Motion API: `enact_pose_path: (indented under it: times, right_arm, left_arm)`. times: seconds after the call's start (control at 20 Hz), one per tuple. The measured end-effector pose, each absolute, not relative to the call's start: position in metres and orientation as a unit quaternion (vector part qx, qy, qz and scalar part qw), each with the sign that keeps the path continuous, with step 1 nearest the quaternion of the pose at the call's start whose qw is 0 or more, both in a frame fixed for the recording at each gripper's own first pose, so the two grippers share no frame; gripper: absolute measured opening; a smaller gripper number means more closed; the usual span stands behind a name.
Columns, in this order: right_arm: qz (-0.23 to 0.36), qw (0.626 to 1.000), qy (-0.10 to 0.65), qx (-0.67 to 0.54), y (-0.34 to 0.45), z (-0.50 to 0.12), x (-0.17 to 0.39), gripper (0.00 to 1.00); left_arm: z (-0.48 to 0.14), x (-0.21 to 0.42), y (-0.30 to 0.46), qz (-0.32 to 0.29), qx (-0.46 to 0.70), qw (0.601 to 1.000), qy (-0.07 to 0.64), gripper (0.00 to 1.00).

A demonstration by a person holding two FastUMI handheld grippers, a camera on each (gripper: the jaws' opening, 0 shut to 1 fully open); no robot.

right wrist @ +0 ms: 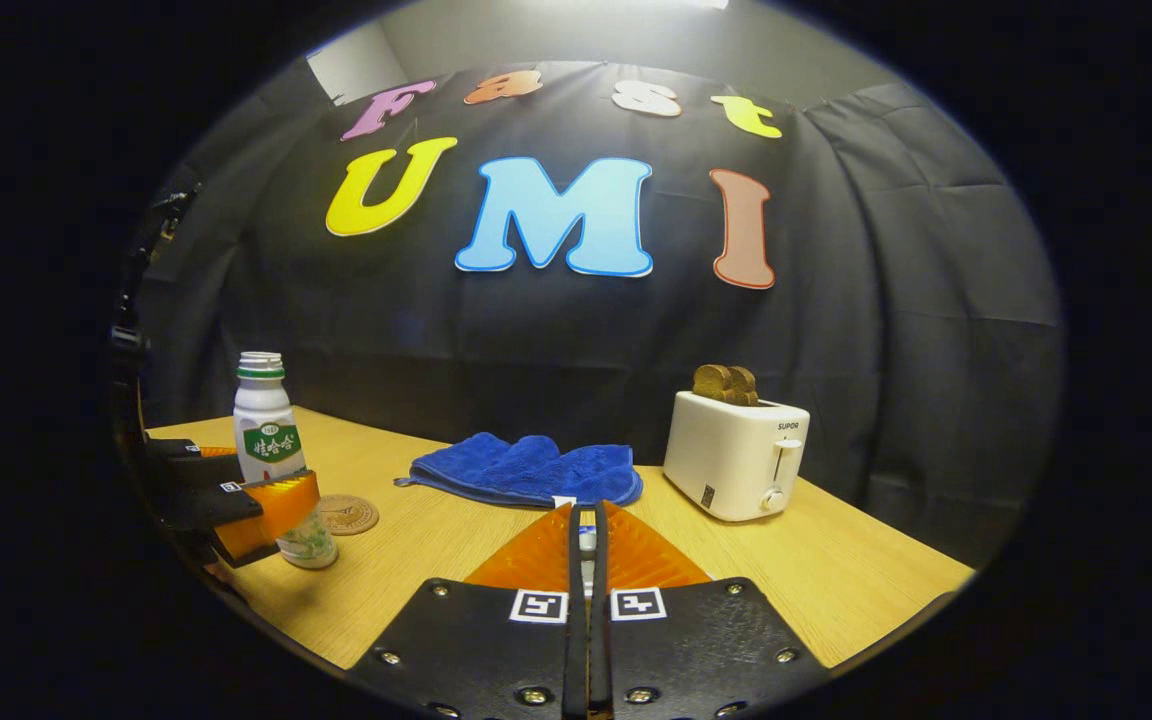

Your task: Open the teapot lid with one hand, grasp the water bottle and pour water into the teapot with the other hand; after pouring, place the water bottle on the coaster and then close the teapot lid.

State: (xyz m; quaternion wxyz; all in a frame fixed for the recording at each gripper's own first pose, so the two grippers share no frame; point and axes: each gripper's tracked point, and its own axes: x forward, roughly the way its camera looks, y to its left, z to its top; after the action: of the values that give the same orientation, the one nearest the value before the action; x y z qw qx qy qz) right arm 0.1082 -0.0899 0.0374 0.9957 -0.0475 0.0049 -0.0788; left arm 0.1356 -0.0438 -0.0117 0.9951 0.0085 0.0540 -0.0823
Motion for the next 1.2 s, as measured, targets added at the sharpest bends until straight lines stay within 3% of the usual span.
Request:
enact_pose_path:
  times: [0.05, 0.1, 0.25, 0.3, 0.5, 0.6, 0.7, 0.8, 0.85, 0.9, 0.95, 1.2]
  right_arm:
    - [-0.079, 0.996, 0.004, -0.048, -0.089, 0.039, 0.104, 0.01]
    - [-0.079, 0.996, 0.004, -0.049, -0.088, 0.039, 0.099, 0.01]
    - [-0.074, 0.997, 0.006, -0.029, -0.081, 0.038, 0.074, 0.02]
    - [-0.076, 0.997, 0.007, -0.023, -0.080, 0.037, 0.063, 0.02]
    - [-0.090, 0.996, 0.001, -0.023, -0.077, 0.040, 0.010, 0.01]
    - [-0.105, 0.994, -0.007, -0.028, -0.083, 0.044, -0.012, 0.01]
    - [-0.120, 0.992, -0.013, -0.031, -0.091, 0.047, -0.030, 0.01]
    - [-0.134, 0.990, -0.019, -0.033, -0.100, 0.050, -0.043, 0.01]
    - [-0.138, 0.990, -0.020, -0.033, -0.104, 0.051, -0.048, 0.01]
    - [-0.142, 0.989, -0.020, -0.033, -0.109, 0.051, -0.052, 0.01]
    - [-0.150, 0.988, -0.018, -0.036, -0.116, 0.050, -0.056, 0.01]
    - [-0.176, 0.984, -0.018, -0.019, -0.142, 0.046, -0.075, 0.01]
  left_arm:
    - [-0.012, 0.135, -0.045, -0.084, 0.012, 0.995, 0.054, 0.79]
    - [-0.010, 0.135, -0.045, -0.089, 0.016, 0.994, 0.054, 0.84]
    - [-0.006, 0.134, -0.051, -0.107, 0.024, 0.993, 0.048, 0.82]
    - [-0.003, 0.135, -0.055, -0.114, 0.038, 0.992, 0.045, 0.76]
    - [0.020, 0.138, -0.077, -0.141, 0.124, 0.982, 0.015, 0.80]
    - [0.027, 0.140, -0.092, -0.154, 0.166, 0.974, 0.004, 0.76]
    - [0.030, 0.144, -0.105, -0.161, 0.202, 0.966, -0.005, 0.80]
    - [0.028, 0.147, -0.120, -0.171, 0.237, 0.956, -0.008, 0.76]
    - [0.026, 0.149, -0.128, -0.175, 0.257, 0.950, -0.007, 0.80]
    - [0.022, 0.152, -0.136, -0.182, 0.275, 0.944, -0.005, 0.75]
    - [0.018, 0.154, -0.143, -0.191, 0.292, 0.937, -0.003, 0.81]
    - [0.006, 0.168, -0.166, -0.205, 0.392, 0.897, 0.000, 0.81]
